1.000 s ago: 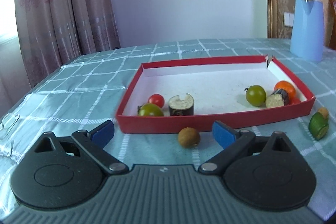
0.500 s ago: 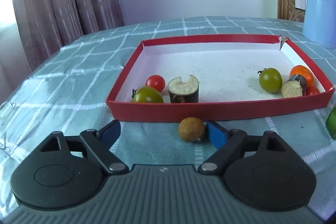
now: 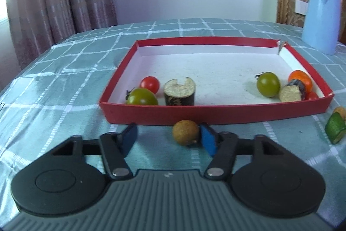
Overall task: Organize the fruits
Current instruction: 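Grasp the small brown kiwi fruit with the left gripper, then grasp the green cucumber slice with right and drop it in the box while left holds the kiwi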
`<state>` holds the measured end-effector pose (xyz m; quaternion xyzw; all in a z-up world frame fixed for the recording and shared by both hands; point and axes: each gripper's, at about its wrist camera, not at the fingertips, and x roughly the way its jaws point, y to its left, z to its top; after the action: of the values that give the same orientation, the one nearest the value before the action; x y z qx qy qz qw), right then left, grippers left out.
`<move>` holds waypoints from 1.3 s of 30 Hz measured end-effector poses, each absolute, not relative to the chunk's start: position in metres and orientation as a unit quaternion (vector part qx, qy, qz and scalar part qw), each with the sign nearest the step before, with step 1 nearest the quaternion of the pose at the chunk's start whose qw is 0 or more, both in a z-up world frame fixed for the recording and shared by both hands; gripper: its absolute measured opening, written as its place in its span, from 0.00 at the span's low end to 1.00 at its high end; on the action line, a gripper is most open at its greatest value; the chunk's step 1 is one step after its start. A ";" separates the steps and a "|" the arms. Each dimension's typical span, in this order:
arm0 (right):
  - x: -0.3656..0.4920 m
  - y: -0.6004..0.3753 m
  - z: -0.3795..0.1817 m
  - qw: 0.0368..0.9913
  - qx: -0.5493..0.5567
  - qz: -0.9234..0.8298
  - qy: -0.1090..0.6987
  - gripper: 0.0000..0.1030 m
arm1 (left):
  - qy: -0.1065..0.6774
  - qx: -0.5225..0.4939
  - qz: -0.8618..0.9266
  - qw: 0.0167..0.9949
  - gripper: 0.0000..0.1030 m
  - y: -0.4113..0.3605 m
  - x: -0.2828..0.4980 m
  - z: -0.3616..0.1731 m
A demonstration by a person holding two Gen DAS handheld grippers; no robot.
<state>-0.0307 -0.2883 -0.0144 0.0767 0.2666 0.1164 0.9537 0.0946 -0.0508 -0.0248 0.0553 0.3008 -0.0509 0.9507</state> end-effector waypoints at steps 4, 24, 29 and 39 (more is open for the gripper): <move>-0.021 -0.283 -0.016 0.953 0.068 0.094 0.281 0.29 | 0.300 0.043 -0.066 0.951 0.39 -0.049 0.093 -0.025; -0.009 -0.265 -0.017 0.951 0.059 0.054 0.297 0.65 | 0.288 -0.010 -0.113 0.951 0.23 -0.031 0.079 -0.021; 0.004 -0.262 -0.019 0.949 0.062 0.042 0.307 0.52 | 0.291 -0.013 -0.116 0.950 0.23 -0.031 0.081 -0.021; 0.003 -0.268 -0.020 0.950 0.082 0.034 0.300 0.31 | 0.286 -0.014 -0.113 0.951 0.23 -0.030 0.079 -0.021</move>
<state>0.0033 -0.2679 -0.0201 0.0823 0.3000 0.0338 0.9498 0.0795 -0.0305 -0.0214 -0.0140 0.2863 -0.1132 0.9513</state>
